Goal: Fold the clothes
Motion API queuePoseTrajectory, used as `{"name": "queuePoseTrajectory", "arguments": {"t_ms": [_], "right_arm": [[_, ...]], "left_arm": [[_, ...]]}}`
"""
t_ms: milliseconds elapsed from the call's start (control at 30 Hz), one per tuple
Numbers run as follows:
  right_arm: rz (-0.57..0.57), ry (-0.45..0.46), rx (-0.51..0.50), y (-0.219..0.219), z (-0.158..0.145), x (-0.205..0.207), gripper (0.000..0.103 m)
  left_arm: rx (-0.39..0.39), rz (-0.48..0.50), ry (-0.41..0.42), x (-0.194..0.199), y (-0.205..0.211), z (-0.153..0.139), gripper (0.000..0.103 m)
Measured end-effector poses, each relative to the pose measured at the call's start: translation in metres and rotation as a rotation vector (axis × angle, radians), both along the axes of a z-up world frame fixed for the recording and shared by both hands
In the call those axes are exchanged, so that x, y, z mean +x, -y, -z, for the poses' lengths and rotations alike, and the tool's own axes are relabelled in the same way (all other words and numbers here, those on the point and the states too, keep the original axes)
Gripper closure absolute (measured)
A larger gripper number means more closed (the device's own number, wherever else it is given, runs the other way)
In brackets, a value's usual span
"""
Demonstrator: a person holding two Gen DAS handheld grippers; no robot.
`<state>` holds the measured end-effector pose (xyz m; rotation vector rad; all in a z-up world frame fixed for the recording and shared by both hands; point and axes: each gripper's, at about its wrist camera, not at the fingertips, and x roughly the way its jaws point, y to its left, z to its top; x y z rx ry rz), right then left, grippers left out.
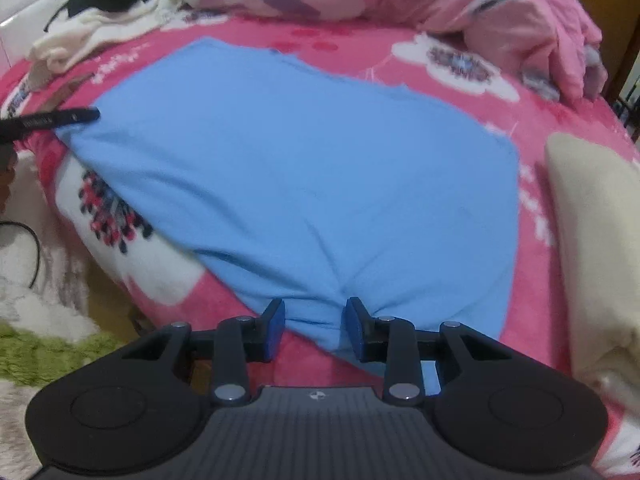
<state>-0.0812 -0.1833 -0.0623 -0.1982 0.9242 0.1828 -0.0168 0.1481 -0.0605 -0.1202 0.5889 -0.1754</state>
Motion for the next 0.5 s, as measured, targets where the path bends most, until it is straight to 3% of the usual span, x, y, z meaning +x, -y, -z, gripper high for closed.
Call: {"name": "queuePoseTrajectory", "arguments": {"t_ms": [267,367,500], "right_arm": [[0.073,0.06,-0.048,0.017,0.001,0.006,0.067],[0.108,0.062,0.005,0.041,0.004,-0.023,0.067],[0.201,0.024,-0.045,0.061,-0.011,-0.048,0.068]], "left_arm": [[0.004,0.006,-0.003,0.0,0.0,-0.001,0.062],[0.009,0.013,-0.005,0.0,-0.001,0.0,0.062],[0.015,0.016,-0.008,0.001,0.0,0.001,0.062]]}}
